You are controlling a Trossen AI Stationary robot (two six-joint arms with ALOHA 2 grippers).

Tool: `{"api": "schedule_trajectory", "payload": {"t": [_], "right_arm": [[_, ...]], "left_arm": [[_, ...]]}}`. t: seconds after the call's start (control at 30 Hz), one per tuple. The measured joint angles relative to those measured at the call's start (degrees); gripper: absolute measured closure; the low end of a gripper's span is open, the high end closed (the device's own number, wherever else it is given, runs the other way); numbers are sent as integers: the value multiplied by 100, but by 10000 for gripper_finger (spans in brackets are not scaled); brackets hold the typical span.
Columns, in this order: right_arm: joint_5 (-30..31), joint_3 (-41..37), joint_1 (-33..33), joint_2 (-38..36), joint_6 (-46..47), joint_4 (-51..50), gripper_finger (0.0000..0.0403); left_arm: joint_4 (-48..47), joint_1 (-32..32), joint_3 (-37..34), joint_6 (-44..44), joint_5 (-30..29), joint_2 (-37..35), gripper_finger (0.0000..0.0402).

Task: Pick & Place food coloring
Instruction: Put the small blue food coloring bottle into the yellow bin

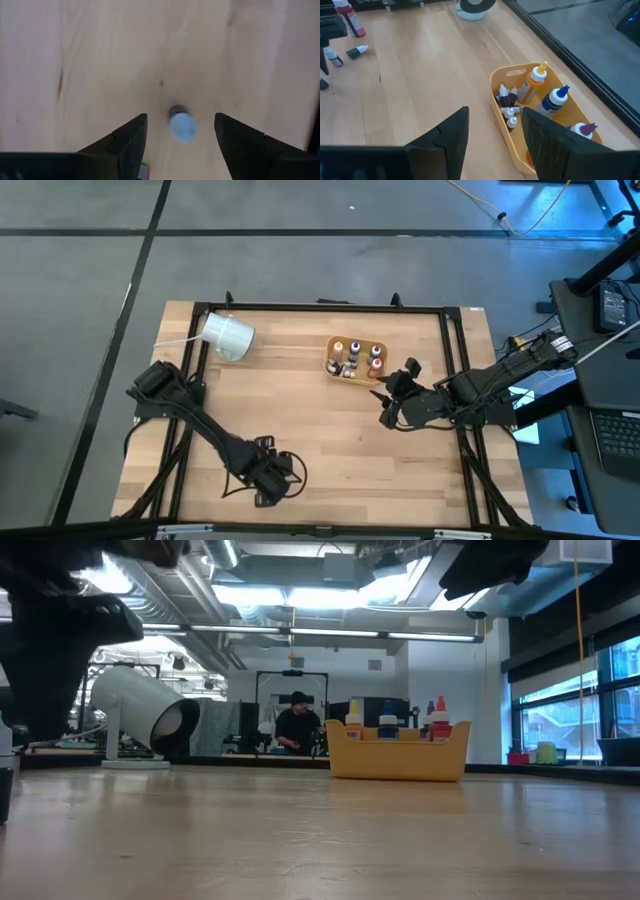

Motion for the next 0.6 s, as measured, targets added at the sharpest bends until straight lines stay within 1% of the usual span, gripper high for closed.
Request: {"api": "schedule_trajectory", "payload": {"t": [0.43,0.6], "right_arm": [[3,1,0,0,-7,9,219],[2,1,0,0,-9,7,219]], "left_arm": [[-97,9,0,67,-6,79,222],[-69,-3,-2,102,182,189,230]]}}
